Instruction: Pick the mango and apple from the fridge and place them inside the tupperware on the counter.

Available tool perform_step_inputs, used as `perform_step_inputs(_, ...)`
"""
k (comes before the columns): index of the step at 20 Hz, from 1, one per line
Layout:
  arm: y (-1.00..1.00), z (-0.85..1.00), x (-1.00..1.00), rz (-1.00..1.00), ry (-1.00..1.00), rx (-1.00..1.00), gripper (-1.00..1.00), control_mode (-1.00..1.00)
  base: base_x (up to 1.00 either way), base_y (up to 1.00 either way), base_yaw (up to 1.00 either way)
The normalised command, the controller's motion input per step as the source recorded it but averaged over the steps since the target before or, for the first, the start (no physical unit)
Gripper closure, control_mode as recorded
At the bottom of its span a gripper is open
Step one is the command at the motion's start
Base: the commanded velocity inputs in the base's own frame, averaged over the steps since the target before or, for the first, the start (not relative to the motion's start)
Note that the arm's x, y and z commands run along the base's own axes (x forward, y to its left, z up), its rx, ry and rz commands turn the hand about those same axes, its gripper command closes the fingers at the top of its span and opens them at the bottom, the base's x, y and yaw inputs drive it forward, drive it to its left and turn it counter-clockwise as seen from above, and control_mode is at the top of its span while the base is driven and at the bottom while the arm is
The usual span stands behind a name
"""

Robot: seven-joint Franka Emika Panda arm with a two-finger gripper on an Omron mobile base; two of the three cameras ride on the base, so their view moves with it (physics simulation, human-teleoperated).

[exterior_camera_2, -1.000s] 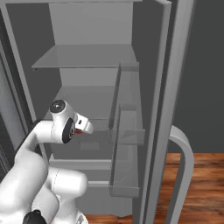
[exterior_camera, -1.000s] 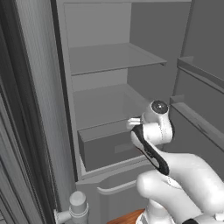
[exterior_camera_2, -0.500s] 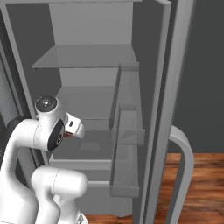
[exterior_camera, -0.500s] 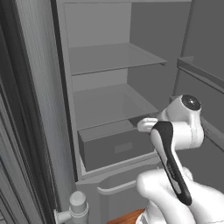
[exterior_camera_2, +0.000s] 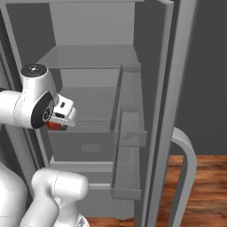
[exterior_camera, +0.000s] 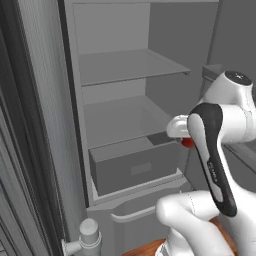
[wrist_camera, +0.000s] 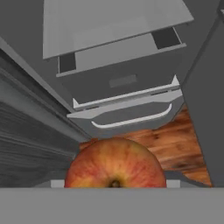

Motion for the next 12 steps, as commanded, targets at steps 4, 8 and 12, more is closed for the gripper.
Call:
perform_step_inputs(4,0.0,0.54,-0.46,0.13,0.09,-0.05,1.0,-1.0,0.0,0.0,0.0)
perform_step_inputs(8,-0.1,0.12,-0.61,0.2,0.02,-0.01,1.0,-1.0,0.0,0.0,0.0)
perform_step_inputs(12,0.0,0.0,0.0,0.0,0.0,0.0,1.0,1.0,-0.71,-0.17,0.23)
